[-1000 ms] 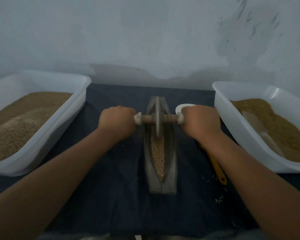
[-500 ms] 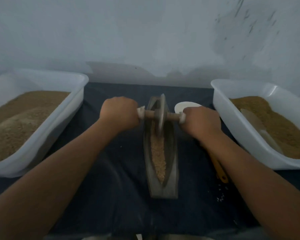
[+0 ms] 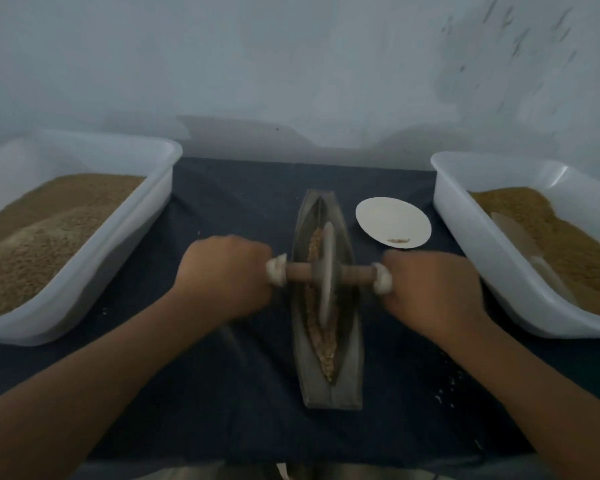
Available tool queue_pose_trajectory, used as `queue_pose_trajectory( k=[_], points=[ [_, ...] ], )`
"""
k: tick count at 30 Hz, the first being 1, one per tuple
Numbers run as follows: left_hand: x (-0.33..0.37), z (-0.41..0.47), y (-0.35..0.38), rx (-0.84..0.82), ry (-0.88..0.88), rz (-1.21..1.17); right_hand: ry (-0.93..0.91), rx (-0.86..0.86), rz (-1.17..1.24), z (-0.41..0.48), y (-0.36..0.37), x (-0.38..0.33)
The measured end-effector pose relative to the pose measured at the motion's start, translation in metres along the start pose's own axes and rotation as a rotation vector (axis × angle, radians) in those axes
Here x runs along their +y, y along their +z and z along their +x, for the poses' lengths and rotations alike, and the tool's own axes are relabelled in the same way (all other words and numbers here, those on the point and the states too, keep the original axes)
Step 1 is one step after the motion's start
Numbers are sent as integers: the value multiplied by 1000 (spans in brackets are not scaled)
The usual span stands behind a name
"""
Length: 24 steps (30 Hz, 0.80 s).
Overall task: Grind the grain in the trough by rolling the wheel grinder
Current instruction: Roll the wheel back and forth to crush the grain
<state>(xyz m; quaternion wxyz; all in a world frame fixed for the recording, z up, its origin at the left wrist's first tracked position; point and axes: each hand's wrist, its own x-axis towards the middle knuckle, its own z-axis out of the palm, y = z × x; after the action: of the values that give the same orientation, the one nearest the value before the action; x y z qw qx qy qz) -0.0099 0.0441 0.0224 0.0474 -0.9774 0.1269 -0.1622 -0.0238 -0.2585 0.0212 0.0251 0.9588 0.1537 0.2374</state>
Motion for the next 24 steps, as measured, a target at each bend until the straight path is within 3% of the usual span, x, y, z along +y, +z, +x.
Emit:
queue_pose_trajectory(
  k=[6, 10, 13, 16, 24],
  points=[
    [-1, 88, 2, -33, -88, -16, 139, -66, -56, 91, 32, 11],
    [2, 45, -4, -60, -48, -5, 116, -114, -39, 48, 19, 9],
    [0, -11, -7, 45, 55, 7, 30, 1, 24, -6, -3, 0],
    [-2, -28, -10, 148, 120, -16, -21, 11, 48, -26, -10, 0],
    [-4, 77, 2, -21, -79, -30, 131, -62, -49, 80, 25, 6]
  ],
)
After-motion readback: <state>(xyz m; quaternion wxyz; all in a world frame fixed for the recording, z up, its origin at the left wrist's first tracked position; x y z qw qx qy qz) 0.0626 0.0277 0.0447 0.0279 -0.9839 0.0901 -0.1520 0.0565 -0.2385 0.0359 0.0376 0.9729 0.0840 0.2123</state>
